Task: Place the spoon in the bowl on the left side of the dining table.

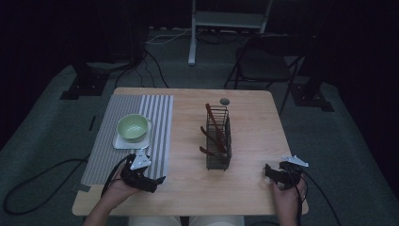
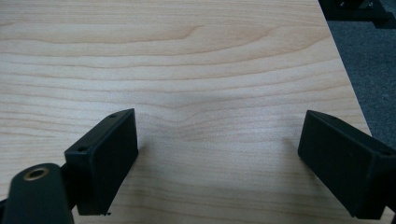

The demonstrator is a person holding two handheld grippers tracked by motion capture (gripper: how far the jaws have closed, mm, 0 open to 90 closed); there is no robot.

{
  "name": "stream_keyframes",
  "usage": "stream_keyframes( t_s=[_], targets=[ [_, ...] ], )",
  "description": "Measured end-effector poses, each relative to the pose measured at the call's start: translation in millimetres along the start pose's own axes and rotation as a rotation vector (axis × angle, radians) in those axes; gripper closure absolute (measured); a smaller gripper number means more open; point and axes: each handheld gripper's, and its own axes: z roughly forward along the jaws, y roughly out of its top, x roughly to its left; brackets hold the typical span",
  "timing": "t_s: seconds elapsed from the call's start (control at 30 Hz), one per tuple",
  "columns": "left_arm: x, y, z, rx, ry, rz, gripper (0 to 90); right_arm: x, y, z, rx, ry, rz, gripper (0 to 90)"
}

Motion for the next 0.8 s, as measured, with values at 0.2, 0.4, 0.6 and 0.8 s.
stream_keyframes(
  t_s=[0.2,0.4,0.6,0.8],
  targets=[
    [-5.6,14.3,3.6,-0.012,-0.017,0.025,1.8,0.0,0.0,0.0,0.0,0.0,0.0,11.4],
    [-10.5,26.4,6.8,-0.024,-0.021,0.043,1.8,0.0,0.0,0.0,0.0,0.0,0.0,11.4],
    [-16.4,36.5,10.3,-0.033,-0.035,0.069,1.8,0.0,0.0,0.0,0.0,0.0,0.0,11.4],
    [-20.5,49.2,12.4,-0.062,-0.054,0.082,1.8,0.0,0.0,0.0,0.0,0.0,0.0,11.4]
  ],
)
